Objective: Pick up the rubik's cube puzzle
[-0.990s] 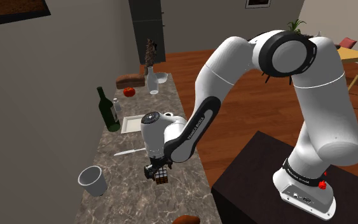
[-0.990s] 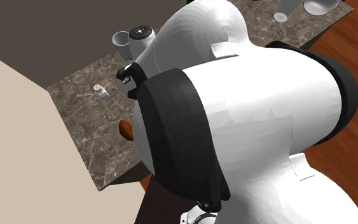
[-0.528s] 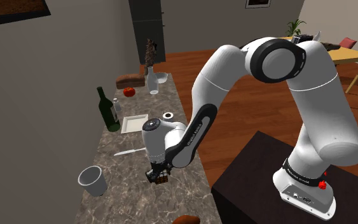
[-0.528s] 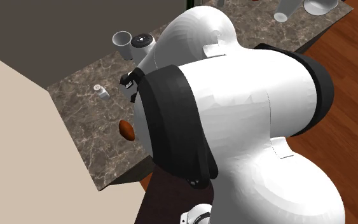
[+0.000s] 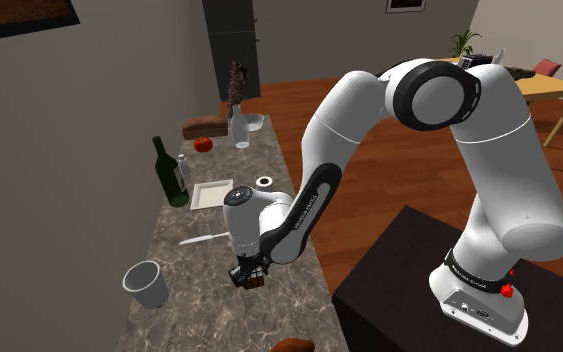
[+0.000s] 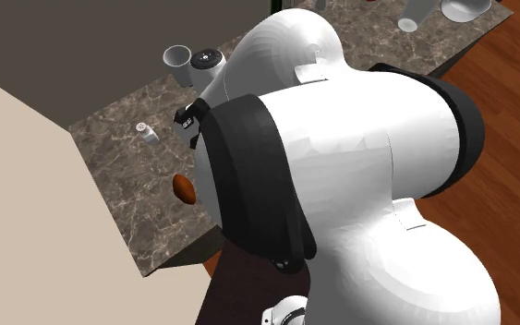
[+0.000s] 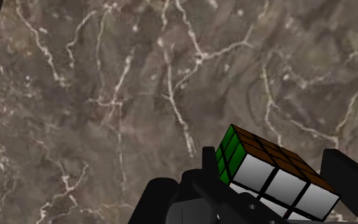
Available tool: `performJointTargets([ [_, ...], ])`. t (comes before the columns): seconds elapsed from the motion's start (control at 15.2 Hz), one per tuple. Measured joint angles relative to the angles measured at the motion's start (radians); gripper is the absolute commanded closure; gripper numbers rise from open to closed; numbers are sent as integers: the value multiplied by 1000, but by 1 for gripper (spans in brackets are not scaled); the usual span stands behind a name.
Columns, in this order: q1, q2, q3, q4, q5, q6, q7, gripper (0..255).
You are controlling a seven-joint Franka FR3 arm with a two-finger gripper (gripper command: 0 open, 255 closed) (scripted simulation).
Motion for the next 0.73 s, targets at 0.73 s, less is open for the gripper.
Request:
performJointTargets([
  [0.73, -33, -101, 44, -21, 48, -79, -31, 255],
])
